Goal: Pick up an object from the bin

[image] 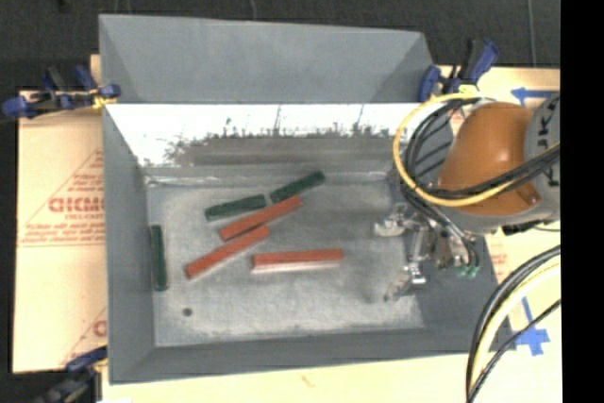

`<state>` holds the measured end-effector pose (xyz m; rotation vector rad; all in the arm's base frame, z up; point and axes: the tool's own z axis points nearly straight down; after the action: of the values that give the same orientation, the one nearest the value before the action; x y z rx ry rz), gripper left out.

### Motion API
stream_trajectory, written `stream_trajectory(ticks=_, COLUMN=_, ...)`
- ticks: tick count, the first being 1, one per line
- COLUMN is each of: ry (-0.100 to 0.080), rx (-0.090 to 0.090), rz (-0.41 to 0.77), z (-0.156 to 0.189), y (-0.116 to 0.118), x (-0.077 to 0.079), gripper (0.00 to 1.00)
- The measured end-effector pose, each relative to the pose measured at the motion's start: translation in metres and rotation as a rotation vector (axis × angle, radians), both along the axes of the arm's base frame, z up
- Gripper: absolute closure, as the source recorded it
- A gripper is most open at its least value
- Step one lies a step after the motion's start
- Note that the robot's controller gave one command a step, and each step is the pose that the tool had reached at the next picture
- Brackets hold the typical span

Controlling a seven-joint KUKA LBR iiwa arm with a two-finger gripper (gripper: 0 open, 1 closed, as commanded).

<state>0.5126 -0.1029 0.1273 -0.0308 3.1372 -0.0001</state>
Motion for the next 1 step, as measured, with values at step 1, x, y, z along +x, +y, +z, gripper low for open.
stream_trajectory(ticks=1, ry=-0.001, rx=-0.002, rz=0.141, z=-0.0186, y=0.0067, x=0.032, gripper=0.0)
